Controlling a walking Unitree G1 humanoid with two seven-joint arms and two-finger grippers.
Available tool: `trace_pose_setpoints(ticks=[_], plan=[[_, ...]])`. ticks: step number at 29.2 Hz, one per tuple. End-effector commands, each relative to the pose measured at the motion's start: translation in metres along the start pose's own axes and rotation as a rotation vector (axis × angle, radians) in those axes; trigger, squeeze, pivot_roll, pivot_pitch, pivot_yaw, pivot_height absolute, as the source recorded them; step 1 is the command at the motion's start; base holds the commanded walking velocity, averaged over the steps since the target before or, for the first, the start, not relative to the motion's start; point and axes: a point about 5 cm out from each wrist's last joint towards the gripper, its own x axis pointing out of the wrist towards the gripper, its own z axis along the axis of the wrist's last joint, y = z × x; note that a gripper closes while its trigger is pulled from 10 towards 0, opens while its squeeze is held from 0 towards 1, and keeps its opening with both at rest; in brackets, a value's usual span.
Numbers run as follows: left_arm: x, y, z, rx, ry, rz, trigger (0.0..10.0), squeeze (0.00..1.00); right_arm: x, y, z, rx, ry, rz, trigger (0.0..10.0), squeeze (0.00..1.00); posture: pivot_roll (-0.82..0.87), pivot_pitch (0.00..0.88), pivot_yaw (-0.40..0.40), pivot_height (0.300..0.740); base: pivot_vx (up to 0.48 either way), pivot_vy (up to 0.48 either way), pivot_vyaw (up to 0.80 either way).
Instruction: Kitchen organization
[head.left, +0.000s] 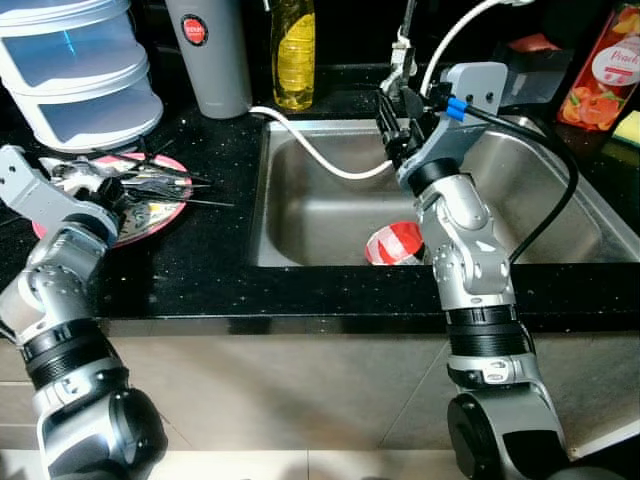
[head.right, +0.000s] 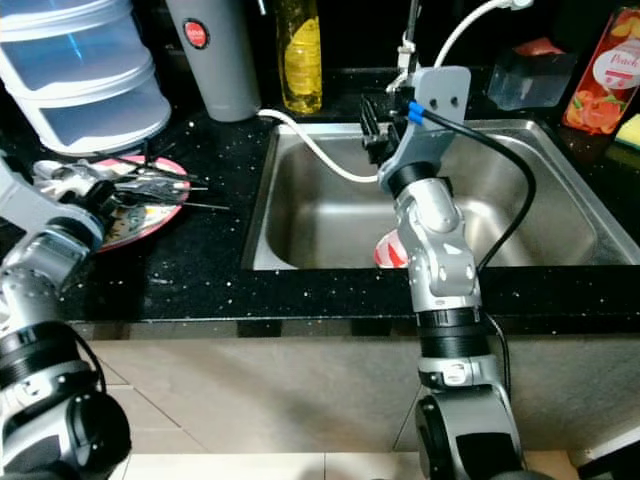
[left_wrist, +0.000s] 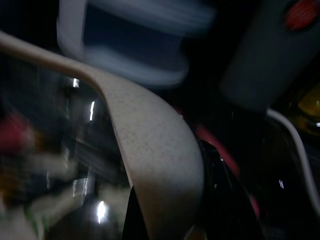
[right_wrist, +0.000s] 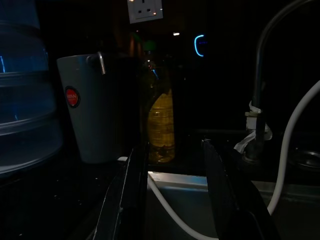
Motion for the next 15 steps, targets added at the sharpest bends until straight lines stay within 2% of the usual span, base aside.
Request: trace_pose_setpoints(ticks=[1, 2, 3, 5, 8, 9, 10, 12, 14, 15], plan=[[-0.002, -0.009, 0.017, 0.137, -0.106, -0.026, 10.0, 0.00, 0.000, 0.002, 0.002, -0.001, -0.006, 0.008, 10.0, 0.00, -0.01, 0.000, 0.050, 0.740, 0.000, 0.000, 0.00], [-0.002, -0.009, 0.017, 0.137, -0.106, -0.026, 10.0, 0.00, 0.000, 0.002, 0.002, -0.001, -0.006, 0.008, 10.0, 0.00, -0.01, 0.000, 0.050, 0.740, 0.000, 0.000, 0.00], [-0.004, -0.021, 0.022, 0.219, -0.148, -0.078, 10.0, 0.00, 0.000, 0.002, 0.002, -0.001, -0.006, 0.007, 10.0, 0.00, -0.01, 0.000, 0.050, 0.740, 0.000, 0.000, 0.00], [-0.006, -0.040, 0.027, 0.330, -0.198, -0.169, 10.0, 0.00, 0.001, 0.001, 0.002, -0.002, -0.006, 0.004, 10.0, 0.00, -0.01, 0.000, 0.052, 0.740, 0.000, 0.000, 0.00], [-0.007, -0.046, 0.028, 0.358, -0.210, -0.199, 10.0, 0.00, 0.001, 0.001, 0.003, -0.002, -0.006, 0.002, 10.0, 0.00, -0.01, 0.000, 0.052, 0.740, 0.000, 0.000, 0.00], [-0.009, -0.058, 0.027, 0.386, -0.211, -0.267, 10.0, 0.00, 0.001, 0.001, 0.003, -0.003, -0.006, -0.003, 10.0, 0.00, -0.01, 0.000, 0.052, 0.740, 0.000, 0.000, 0.00], [-0.012, -0.075, 0.021, 0.396, -0.181, -0.373, 10.0, 0.00, 0.001, -0.001, 0.003, -0.007, -0.006, -0.017, 10.0, 0.00, -0.01, 0.000, 0.052, 0.740, 0.000, 0.000, 0.00], [-0.018, -0.104, 0.002, 0.353, -0.084, -0.574, 10.0, 0.00, 0.001, -0.005, 0.003, -0.012, -0.003, -0.046, 10.0, 0.00, -0.01, 0.000, 0.054, 0.740, 0.000, 0.000, 0.00], [-0.020, -0.127, -0.026, 0.393, 0.048, -0.700, 10.0, 0.00, 0.001, -0.008, 0.003, -0.019, -0.003, -0.068, 10.0, 0.00, -0.03, 0.000, 0.062, 0.740, 0.000, 0.000, 0.00], [-0.020, -0.127, -0.026, 0.393, 0.048, -0.700, 10.0, 0.00, 0.001, -0.008, 0.003, -0.019, -0.003, -0.068, 10.0, 0.00, -0.03, 0.000, 0.062, 0.740, 0.000, 0.000, 0.00]])
